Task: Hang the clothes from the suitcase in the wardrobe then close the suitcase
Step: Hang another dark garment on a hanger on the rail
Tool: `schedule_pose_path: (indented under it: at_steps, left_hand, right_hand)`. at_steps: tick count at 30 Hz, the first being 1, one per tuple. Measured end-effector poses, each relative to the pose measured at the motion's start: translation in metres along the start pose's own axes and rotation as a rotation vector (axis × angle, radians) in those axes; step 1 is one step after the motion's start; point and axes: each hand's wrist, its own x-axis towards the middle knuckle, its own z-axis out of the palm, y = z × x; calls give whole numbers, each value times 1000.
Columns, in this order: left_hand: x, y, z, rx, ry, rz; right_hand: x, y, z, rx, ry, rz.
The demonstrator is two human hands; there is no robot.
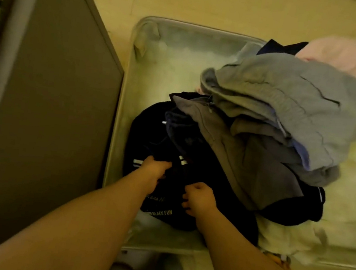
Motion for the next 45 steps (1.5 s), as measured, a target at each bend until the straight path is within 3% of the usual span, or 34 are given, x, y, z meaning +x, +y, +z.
schedule_pose_path:
  at_steps: [6, 13, 18, 24, 28, 36, 45]
  left_hand:
    - [-52, 9, -9, 111, 68, 172]
    - [-178, 55, -30, 366, 31, 329]
    - [-285, 102, -34, 533, 6, 460]
    - [-401, 159, -41, 694, -44, 654]
    - [-471, 182, -40, 743, -80, 767]
    - [-619, 211, -22, 670, -82, 1010]
    - [-756, 229, -18, 583, -18, 1223]
  right_hand:
    - [-51, -20, 3, 15, -85, -60]
    - [-157, -74, -19, 6, 95, -279]
    - [-243, -124, -43, -221, 69, -428]
    - [-355, -178, -98, -154, 81, -542]
    - [-429, -206, -133, -168, 49, -591]
    - [-566, -246, -194, -197, 304, -778]
    - [-686, -265, -243, -133, 395, -1001]
